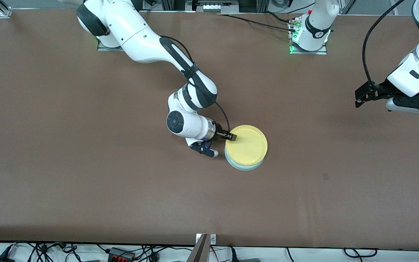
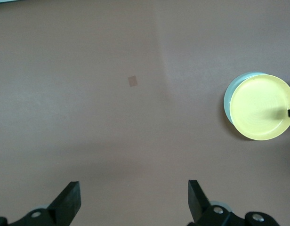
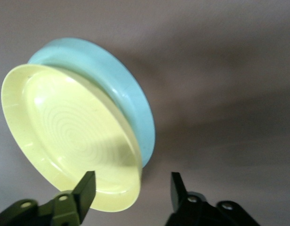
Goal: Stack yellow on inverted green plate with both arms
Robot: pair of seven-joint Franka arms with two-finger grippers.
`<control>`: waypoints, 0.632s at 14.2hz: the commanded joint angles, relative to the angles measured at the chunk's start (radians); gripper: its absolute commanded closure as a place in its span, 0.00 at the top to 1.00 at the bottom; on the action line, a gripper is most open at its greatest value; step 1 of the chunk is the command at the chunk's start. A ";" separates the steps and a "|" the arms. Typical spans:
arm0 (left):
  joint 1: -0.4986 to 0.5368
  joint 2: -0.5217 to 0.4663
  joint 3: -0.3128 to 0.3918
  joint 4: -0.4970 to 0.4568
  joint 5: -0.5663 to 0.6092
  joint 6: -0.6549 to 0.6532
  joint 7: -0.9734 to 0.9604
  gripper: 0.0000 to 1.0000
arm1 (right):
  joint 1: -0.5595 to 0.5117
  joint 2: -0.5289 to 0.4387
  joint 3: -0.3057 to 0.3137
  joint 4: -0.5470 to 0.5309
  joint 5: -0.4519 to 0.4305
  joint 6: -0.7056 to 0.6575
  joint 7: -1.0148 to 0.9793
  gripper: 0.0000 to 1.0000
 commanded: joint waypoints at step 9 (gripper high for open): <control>0.012 -0.024 -0.007 0.038 -0.031 -0.077 -0.015 1.00 | -0.105 -0.265 -0.113 0.007 -0.366 -0.347 -0.054 1.00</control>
